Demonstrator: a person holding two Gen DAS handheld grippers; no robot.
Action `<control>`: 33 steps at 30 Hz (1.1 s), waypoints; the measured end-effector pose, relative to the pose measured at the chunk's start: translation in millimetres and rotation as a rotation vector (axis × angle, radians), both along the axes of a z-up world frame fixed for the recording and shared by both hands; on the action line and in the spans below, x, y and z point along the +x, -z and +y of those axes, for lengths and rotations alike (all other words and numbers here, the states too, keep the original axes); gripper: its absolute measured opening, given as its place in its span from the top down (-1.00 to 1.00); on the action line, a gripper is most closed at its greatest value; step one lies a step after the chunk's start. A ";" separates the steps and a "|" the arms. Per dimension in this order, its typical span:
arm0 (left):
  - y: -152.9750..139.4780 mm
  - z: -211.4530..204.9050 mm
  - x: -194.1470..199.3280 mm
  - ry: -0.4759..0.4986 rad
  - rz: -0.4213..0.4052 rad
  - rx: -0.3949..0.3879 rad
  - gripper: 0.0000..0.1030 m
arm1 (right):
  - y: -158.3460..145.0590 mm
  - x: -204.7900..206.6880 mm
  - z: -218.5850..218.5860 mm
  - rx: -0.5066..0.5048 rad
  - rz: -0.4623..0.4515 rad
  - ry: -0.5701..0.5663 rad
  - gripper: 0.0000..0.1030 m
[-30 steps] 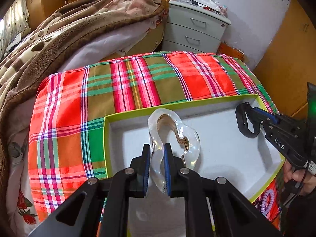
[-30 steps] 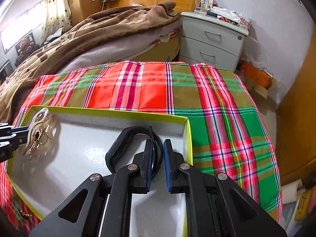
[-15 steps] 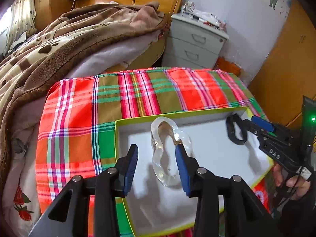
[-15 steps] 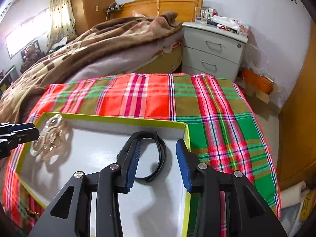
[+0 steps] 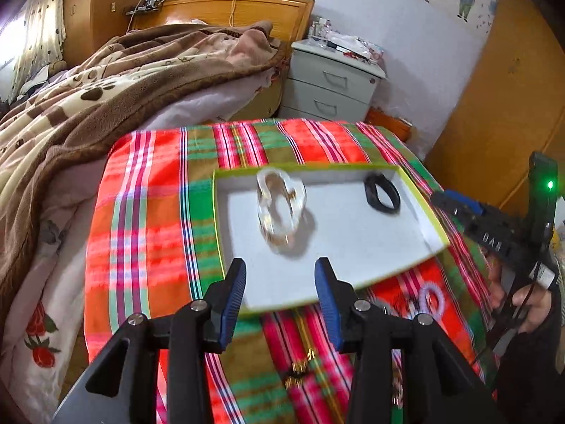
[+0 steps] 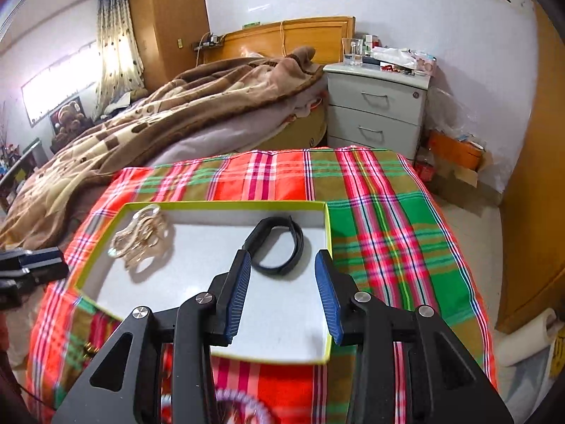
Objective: Organize jewelry
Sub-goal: 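Lift both open tools out of the box, then grasp the gold-and-black hair clip with the left tool while the right tool approaches the purple coil tie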
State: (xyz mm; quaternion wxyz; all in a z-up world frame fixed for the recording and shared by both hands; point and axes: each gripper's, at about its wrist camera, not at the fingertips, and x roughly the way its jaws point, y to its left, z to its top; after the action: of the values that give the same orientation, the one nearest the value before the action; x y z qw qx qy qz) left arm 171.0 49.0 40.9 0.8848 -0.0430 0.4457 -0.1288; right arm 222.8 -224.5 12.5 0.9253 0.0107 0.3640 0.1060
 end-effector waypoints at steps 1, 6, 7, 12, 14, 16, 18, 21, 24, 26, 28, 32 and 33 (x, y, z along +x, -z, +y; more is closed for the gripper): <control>2.5 0.5 -6.0 -0.001 0.003 -0.003 0.18 | -0.8 -6.2 -1.0 0.001 -0.005 0.001 0.24; 23.2 1.3 -30.7 0.001 0.043 -0.034 0.18 | -0.1 -34.4 -2.4 0.012 -0.021 0.000 0.24; 26.3 1.2 -34.5 -0.001 0.048 -0.040 0.18 | 0.2 -38.6 -3.1 0.012 -0.021 0.001 0.24; 39.0 -0.5 -55.2 -0.005 0.057 -0.016 0.18 | 5.0 -60.0 -4.2 0.023 -0.022 0.009 0.24; 41.1 -1.3 -60.8 0.001 0.054 -0.010 0.18 | 7.6 -65.4 -4.9 0.031 -0.020 0.013 0.24; 42.4 -3.6 -65.4 0.009 0.051 0.000 0.18 | 9.5 -71.0 -5.3 0.041 -0.017 0.014 0.24; 42.8 -8.6 -69.2 0.015 0.035 0.032 0.17 | 11.3 -77.7 -4.8 0.048 -0.019 0.009 0.24; 48.1 -16.0 -71.9 0.035 0.040 0.049 0.15 | 12.9 -85.9 -5.6 0.056 -0.024 0.006 0.24; 54.9 -24.0 -70.5 0.044 0.052 0.072 0.15 | 16.8 -90.6 -7.3 0.067 -0.016 0.007 0.24; 58.9 -28.5 -68.7 0.048 0.063 0.084 0.15 | 18.8 -93.1 -9.1 0.070 -0.013 0.013 0.24; 60.9 -30.7 -67.4 0.041 0.066 0.098 0.15 | 19.9 -94.8 -12.3 0.076 -0.012 0.019 0.24; 62.4 -33.1 -63.7 0.021 0.053 0.136 0.15 | 21.4 -96.5 -17.0 0.085 -0.012 0.031 0.24; 62.7 -33.9 -62.4 0.020 0.049 0.146 0.15 | 21.9 -96.9 -18.2 0.088 -0.011 0.035 0.24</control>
State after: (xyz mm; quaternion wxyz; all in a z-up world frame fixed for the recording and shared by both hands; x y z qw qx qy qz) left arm 108.6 15.1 -21.9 0.8732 0.0227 0.4757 -0.1036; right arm 125.9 -242.8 -9.4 0.9275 0.0569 0.3539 0.1059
